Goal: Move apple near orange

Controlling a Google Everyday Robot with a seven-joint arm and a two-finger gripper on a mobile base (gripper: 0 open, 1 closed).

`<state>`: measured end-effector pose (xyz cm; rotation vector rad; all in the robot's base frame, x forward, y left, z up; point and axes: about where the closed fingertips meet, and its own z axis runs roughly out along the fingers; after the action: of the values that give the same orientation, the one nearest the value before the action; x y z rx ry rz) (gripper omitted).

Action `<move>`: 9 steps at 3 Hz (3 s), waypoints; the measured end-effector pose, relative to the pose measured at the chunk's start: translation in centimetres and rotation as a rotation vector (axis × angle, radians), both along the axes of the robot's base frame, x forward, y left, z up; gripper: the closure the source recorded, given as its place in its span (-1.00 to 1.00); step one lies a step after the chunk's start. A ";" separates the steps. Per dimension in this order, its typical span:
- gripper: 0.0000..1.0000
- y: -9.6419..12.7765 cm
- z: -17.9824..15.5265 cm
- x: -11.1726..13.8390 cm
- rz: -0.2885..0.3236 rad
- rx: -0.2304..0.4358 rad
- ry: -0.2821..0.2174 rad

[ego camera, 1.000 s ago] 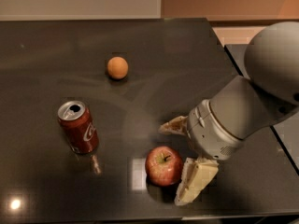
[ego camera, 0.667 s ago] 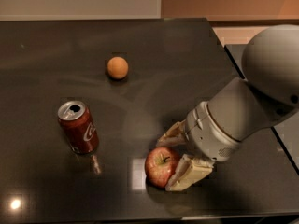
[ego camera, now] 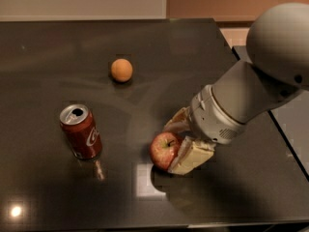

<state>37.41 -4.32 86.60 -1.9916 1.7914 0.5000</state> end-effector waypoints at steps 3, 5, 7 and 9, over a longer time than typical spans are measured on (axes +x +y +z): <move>1.00 -0.5 3.2 16.5 -0.309 0.053 -0.062; 1.00 2.1 1.7 24.1 -0.340 0.136 -0.055; 0.65 4.2 -0.4 26.9 -0.315 0.145 -0.036; -0.30 4.8 -1.0 27.3 -0.303 0.143 -0.033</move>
Offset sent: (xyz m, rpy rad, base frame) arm 0.1916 -0.0108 0.0492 0.0489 -0.0818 -0.3767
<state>64.70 0.47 85.63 -1.5885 1.9337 0.4796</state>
